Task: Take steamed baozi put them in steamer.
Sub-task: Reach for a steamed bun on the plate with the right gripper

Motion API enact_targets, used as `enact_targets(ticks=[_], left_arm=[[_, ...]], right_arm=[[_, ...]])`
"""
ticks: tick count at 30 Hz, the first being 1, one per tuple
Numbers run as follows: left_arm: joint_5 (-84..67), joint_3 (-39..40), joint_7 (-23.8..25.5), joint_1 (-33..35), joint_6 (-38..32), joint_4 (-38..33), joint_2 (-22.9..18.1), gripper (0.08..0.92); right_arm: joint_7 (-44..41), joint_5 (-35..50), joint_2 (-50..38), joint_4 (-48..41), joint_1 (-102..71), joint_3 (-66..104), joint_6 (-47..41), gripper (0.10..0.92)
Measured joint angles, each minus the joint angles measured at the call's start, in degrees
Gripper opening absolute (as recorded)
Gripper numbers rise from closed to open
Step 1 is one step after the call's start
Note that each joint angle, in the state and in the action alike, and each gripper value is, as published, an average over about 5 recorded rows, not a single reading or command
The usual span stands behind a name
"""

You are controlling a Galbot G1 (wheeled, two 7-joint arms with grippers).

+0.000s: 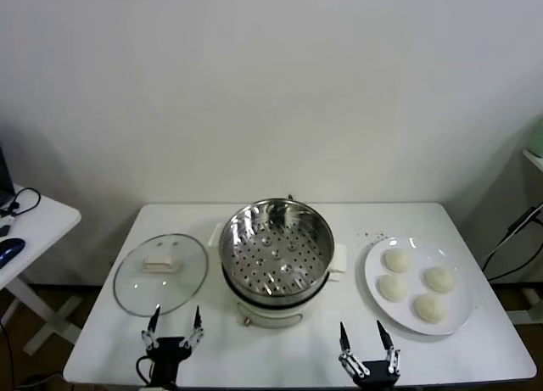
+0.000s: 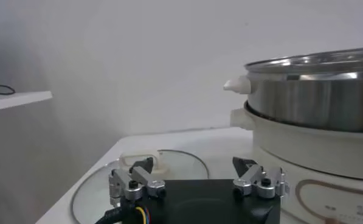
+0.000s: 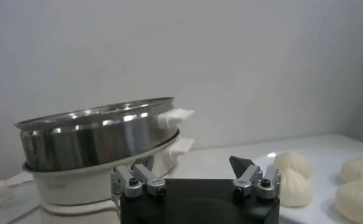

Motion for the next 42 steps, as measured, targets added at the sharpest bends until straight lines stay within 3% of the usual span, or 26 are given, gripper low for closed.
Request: enact_targets(ticks=[12,23,31,42], left_arm=[[-0.2,-0.7,-0.1,-0.2,0.0,0.2,0.5,0.823],[-0.7,-0.9,0.1,-0.8,-0.2,0.1,0.8,0.823],[-0.7,-1.1,0.1,-0.4,-0.9,-0.3,1.0,0.823],[-0.9,-1.3,0.2,-1.0,-1.3,0.1,1.2,0.823]], right_arm=[[0.4,4.2,-3.6,2.2,9.8,6.9,-11.9,0.823],[-1.5,8.3,-19.7,-1.1,32.9,2.3,-32.8,0.823],[-16.4,3.9,-35.6,-9.7,56.4,-13.6,-40.1,0.823],[-44.1,-8.7,-46.8,-27.1,91.1,-43.0,-30.3,0.823]])
